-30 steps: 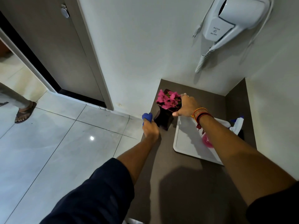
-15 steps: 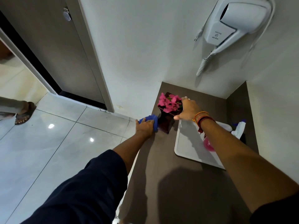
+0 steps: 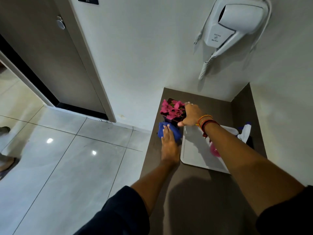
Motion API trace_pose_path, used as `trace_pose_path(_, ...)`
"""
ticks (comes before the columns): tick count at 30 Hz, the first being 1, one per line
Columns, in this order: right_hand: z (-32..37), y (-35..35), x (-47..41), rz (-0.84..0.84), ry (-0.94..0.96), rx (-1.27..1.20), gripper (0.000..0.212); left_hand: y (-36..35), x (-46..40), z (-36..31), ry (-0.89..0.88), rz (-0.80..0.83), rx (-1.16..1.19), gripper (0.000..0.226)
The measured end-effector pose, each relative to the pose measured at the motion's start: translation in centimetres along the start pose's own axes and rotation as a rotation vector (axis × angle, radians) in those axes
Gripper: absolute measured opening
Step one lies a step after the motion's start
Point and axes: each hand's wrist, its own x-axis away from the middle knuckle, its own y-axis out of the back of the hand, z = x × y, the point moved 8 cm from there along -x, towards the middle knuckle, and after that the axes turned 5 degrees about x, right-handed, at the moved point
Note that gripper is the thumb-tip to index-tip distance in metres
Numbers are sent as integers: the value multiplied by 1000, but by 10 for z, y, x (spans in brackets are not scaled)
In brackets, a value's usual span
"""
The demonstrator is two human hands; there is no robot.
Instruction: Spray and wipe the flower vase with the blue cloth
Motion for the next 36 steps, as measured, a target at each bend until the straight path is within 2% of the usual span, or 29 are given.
trace_pose_path(3,-1,-3,-1,-2,-2,6,108,-9,5,22,-118,55,-415,83)
trace_pose_path(5,-2,-5,-5,-2,2,7,110,-11,1,41,-127,124,-593,80)
trace_pose_path(8,-4,-4,-9,6,10,27,111,-15,0,64,-151,315,-805,77)
trace_pose_path(11,-3,-8,-9,24,25,61,111,-12,1,66,-183,430,-873,71)
trace_pose_path(14,-3,-12,-6,42,36,50,115,0,-3,56,-140,517,-764,60)
trace_pose_path(17,-12,-19,5,38,70,-197,125,20,-6,42,-92,521,-547,33)
trace_pose_path(19,-26,-30,23,-55,36,-439,122,31,-1,33,-98,485,-483,26)
trace_pose_path(20,-40,-41,35,-134,-42,-537,110,33,3,27,-118,463,-458,25)
trace_pose_path(22,-69,-78,55,-231,-286,-706,71,30,13,13,-190,439,-404,26)
trace_pose_path(23,-83,-102,66,-192,-397,-823,63,21,18,3,-244,450,-392,29)
trace_pose_path(24,-88,-127,74,-93,-460,-974,65,11,22,-7,-301,458,-397,35)
trace_pose_path(26,-83,-160,83,153,-445,-1334,63,-10,24,-28,-455,411,-450,47)
trace_pose_path(27,-82,-162,84,184,-385,-1503,55,-22,26,-40,-555,387,-520,52)
trace_pose_path(29,-86,-151,82,120,-268,-1782,38,-44,31,-58,-720,358,-696,55)
trace_pose_path(31,-97,-146,81,41,-260,-1873,29,-61,33,-60,-765,382,-804,57)
trace_pose_path(33,-117,-152,80,-64,-356,-1835,31,-73,32,-54,-761,418,-880,66)
trace_pose_path(36,-137,-174,80,-30,-568,-1626,41,-95,25,-31,-694,518,-1026,67)
